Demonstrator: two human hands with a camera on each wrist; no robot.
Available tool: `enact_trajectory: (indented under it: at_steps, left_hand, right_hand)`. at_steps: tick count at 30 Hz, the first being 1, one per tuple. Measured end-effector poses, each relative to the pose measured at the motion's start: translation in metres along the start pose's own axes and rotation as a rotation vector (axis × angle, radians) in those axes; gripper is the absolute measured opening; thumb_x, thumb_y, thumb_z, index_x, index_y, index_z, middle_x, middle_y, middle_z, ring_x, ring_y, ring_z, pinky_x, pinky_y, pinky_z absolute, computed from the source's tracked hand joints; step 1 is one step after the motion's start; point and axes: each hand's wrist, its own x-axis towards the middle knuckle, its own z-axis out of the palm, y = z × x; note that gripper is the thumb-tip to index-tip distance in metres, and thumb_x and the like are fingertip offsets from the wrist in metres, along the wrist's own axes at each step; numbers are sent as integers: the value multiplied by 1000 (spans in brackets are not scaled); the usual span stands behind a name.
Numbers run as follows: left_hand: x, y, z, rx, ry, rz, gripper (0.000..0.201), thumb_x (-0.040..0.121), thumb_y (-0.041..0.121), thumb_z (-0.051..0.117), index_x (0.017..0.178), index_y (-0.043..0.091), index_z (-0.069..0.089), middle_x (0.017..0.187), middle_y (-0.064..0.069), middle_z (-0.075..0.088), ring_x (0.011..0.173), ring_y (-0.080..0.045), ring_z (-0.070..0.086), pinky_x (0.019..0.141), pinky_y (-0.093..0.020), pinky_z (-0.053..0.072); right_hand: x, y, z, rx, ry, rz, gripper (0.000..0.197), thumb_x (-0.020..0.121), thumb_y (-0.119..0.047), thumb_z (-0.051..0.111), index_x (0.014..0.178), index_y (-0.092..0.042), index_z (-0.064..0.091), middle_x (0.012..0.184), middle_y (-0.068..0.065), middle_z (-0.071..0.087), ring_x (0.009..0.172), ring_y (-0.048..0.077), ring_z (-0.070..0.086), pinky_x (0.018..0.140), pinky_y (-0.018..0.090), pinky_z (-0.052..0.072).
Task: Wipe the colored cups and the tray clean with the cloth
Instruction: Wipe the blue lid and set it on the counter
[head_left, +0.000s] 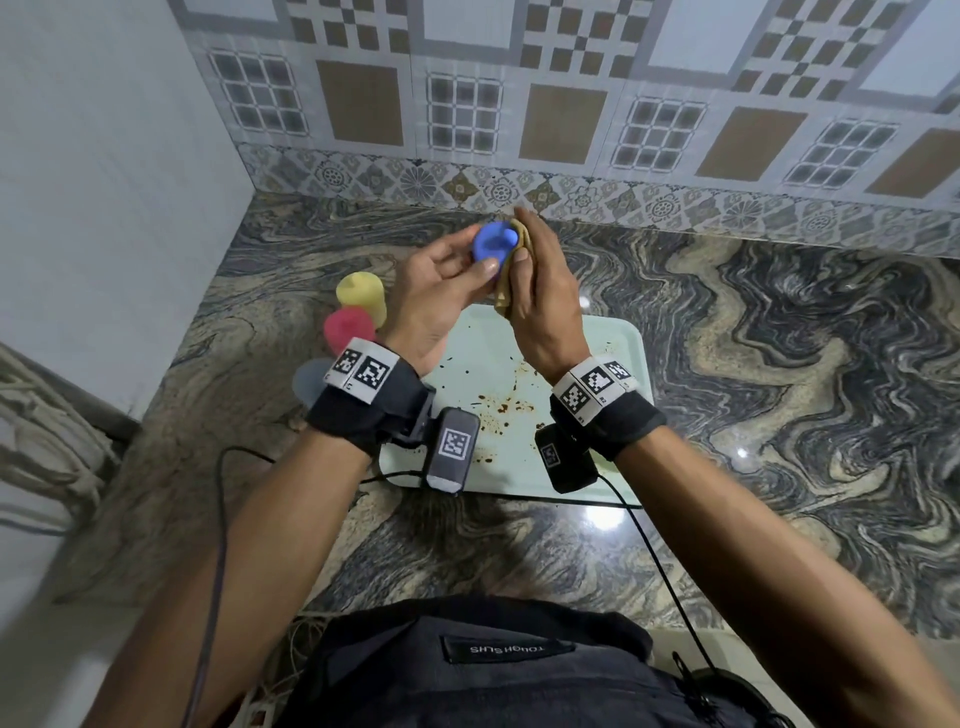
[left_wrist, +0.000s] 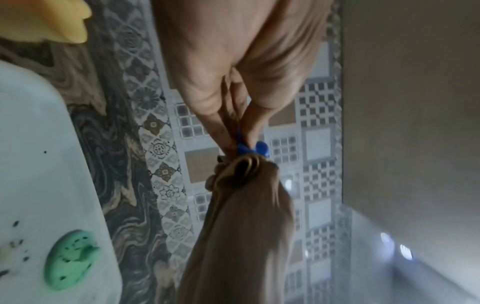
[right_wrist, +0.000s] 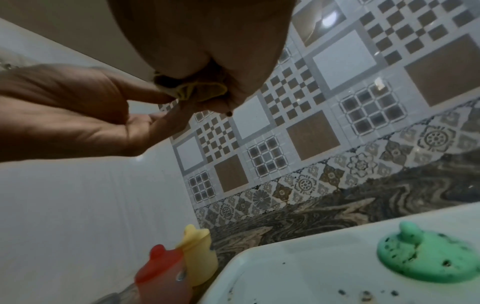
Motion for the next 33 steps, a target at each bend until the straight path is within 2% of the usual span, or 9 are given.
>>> enact_trajectory:
  at_steps: [3,6,9,14,16,20,23,29,33]
  left_hand:
    - [-1,9,-6,-36,-108,-60,45,91,-12,51,136,-6,45,119,-14,67,93,-16,70,78,-27,57]
    - [5,30,-24,26,-328,-127,41,93,-11,47,133,-3,48,105,-4,74,95,-15,70,79,-25,57]
    - [8,39,-23,22,-336,-132,37,93,-7,49,129,-1,52,105,-4,73,95,-15,70,81,-24,57]
    - [4,16,-3,-146,-43,-63,27,94,-3,54,120,-3,54,101,-9,71,86,-12,70,77,-25,57]
    - [-2,11,3,-125,-65,-35,29,91,-9,54,118,2,56,104,-8,71,90,-14,70,81,-28,57]
    - [-6,23,-5,-74,-179,-48,40,89,-15,50,126,2,52,105,0,74,95,-12,69,80,-24,56]
    - [-6,33,-14,50,-318,-81,43,89,-14,52,129,1,52,103,-1,74,98,-13,69,80,-24,57]
    - [-2,29,-12,-46,-193,-92,41,91,-13,51,130,-1,51,101,-1,75,94,-11,70,76,-20,55]
    - [-2,25,-13,-37,-146,-93,44,90,-11,53,134,-4,48,105,-2,73,98,-13,69,84,-22,54]
  right_hand:
    - [-1,2,-6,26,-56,-39,46,107,-27,33,146,-4,44,137,16,55,105,21,57,104,48,46]
    - [-3,1,-12,88,-103,-42,45,105,-25,32,144,-6,47,112,0,57,90,-3,48,91,40,47]
    - [0,-3,-11,131,-79,0,43,106,-20,32,144,-7,47,91,-4,60,80,-3,51,82,32,47]
    - [8,-9,-8,70,-20,-25,45,106,-27,34,146,-8,46,115,4,59,105,20,57,101,43,47]
    - [8,-6,-10,56,-14,-41,44,106,-21,35,145,-3,46,132,11,58,120,22,57,109,45,44]
    - [11,-5,-17,119,-89,-16,44,104,-21,34,145,-7,48,125,10,60,105,12,58,97,39,47]
    - [12,-5,-27,147,-120,11,44,102,-12,35,142,-5,51,141,9,56,130,17,54,113,37,41]
    - [13,-6,-22,147,-65,9,42,106,-13,36,145,-4,47,127,-1,63,123,11,57,109,26,41]
    - [5,-2,-11,112,-106,-10,48,105,-29,34,150,-12,41,104,-6,53,100,16,52,104,47,46]
